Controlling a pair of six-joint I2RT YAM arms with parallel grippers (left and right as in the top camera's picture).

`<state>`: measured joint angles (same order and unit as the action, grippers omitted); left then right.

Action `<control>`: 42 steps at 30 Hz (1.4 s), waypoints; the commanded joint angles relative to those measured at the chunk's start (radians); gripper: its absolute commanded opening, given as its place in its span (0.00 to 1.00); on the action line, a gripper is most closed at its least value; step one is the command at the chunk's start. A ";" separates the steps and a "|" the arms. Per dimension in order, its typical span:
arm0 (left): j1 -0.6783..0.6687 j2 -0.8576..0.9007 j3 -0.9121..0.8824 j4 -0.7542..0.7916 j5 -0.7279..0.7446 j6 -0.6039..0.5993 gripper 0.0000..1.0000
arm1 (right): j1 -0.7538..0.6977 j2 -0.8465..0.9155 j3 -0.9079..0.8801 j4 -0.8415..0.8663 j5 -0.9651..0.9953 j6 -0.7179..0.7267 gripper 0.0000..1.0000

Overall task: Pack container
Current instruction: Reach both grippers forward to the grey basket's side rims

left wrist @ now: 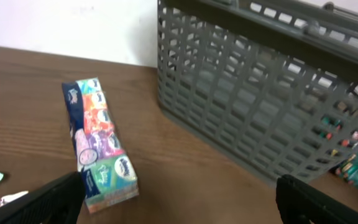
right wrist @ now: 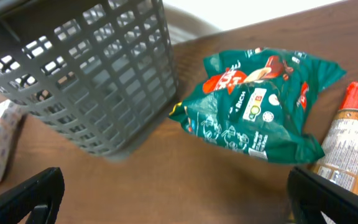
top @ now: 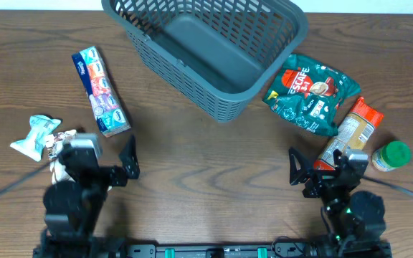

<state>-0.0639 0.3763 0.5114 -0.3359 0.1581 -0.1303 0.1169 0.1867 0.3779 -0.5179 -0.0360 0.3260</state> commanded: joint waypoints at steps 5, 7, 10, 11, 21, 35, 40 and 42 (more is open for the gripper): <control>-0.006 0.350 0.340 -0.131 0.072 -0.036 0.99 | -0.005 0.296 0.284 -0.192 -0.029 -0.014 0.99; -0.006 0.442 0.432 -0.179 0.106 -0.036 0.99 | -0.005 0.390 0.366 -0.250 -0.030 -0.026 0.99; -0.006 0.581 0.600 -0.278 0.135 -0.036 0.98 | -0.005 0.543 0.517 -0.359 -0.033 -0.070 0.99; -0.006 0.628 0.664 -0.319 0.138 -0.036 0.99 | -0.005 0.587 0.562 -0.391 -0.032 -0.087 0.99; -0.006 0.900 1.101 -0.659 0.137 0.044 0.99 | -0.005 0.900 0.973 -0.573 -0.158 -0.252 0.99; -0.005 0.900 1.114 -0.683 0.148 0.043 0.96 | -0.005 0.907 0.984 -0.527 -0.147 -0.256 0.50; -0.005 0.951 1.203 -0.641 0.144 0.043 0.75 | -0.005 0.927 1.014 -0.523 -0.144 -0.256 0.07; -0.005 0.998 1.267 -0.641 0.144 0.043 0.64 | -0.005 0.946 1.042 -0.523 -0.145 -0.256 0.02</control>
<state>-0.0677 1.3251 1.7035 -0.9821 0.2901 -0.0978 0.1143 1.1103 1.3678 -1.0428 -0.1829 0.0711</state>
